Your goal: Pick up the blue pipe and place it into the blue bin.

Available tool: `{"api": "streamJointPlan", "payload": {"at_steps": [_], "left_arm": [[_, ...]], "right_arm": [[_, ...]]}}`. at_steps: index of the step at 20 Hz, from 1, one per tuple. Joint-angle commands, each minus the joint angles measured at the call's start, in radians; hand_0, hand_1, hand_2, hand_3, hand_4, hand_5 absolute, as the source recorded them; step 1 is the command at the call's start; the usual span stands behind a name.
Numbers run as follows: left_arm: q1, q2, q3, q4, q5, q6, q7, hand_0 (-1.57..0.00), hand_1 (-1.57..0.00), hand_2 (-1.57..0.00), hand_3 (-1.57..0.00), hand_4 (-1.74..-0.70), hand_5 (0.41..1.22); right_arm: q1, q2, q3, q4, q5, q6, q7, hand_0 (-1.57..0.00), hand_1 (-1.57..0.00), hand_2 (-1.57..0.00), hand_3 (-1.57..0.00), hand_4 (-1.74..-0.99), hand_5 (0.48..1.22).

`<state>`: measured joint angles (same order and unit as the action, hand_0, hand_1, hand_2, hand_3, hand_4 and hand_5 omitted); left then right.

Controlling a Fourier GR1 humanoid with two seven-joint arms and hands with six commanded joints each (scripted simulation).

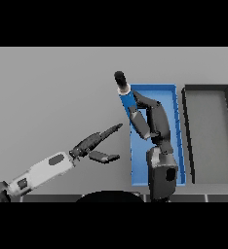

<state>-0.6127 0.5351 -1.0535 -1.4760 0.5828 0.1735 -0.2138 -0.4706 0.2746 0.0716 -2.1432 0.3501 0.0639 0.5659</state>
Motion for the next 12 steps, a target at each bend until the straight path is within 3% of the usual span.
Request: {"api": "streamJointPlan", "payload": {"at_steps": [1,2,6,11,12], "left_arm": [[0.001,0.015,-0.003,-0.037,0.005,0.023,0.031,0.00,0.00,0.00,0.00,-0.95,0.468],[-0.006,0.012,-0.009,-0.041,0.007,0.036,0.066,0.00,0.00,0.00,0.00,-0.95,0.470],[-0.002,0.028,-0.010,-0.051,0.018,0.046,0.077,0.00,0.00,0.00,0.00,-0.95,0.472],[-0.010,0.017,-0.015,-0.028,0.018,0.052,0.066,0.00,0.00,0.00,0.00,-0.94,0.462],[-0.011,0.019,-0.018,-0.036,0.013,0.059,0.064,0.00,0.00,0.00,0.00,-0.94,0.460]], "right_arm": [[-0.059,-0.047,-0.102,0.004,-0.038,-0.005,0.042,-1.57,-1.57,-1.57,-1.57,-1.498,1.221],[-0.071,-0.068,-0.182,0.027,-0.056,-0.001,0.044,-1.57,-1.57,-1.57,-1.57,-1.498,1.221],[0.027,-0.067,-0.343,0.034,-0.097,0.051,0.044,-1.57,-1.57,-1.57,-1.57,-1.499,1.221],[0.212,0.045,-0.403,0.022,-0.065,0.116,0.044,-1.57,-1.57,-1.57,-1.57,-1.499,1.221],[0.228,0.045,-0.408,0.022,-0.050,0.114,0.043,-1.57,-1.57,-1.57,-1.57,-1.500,1.221]]}}
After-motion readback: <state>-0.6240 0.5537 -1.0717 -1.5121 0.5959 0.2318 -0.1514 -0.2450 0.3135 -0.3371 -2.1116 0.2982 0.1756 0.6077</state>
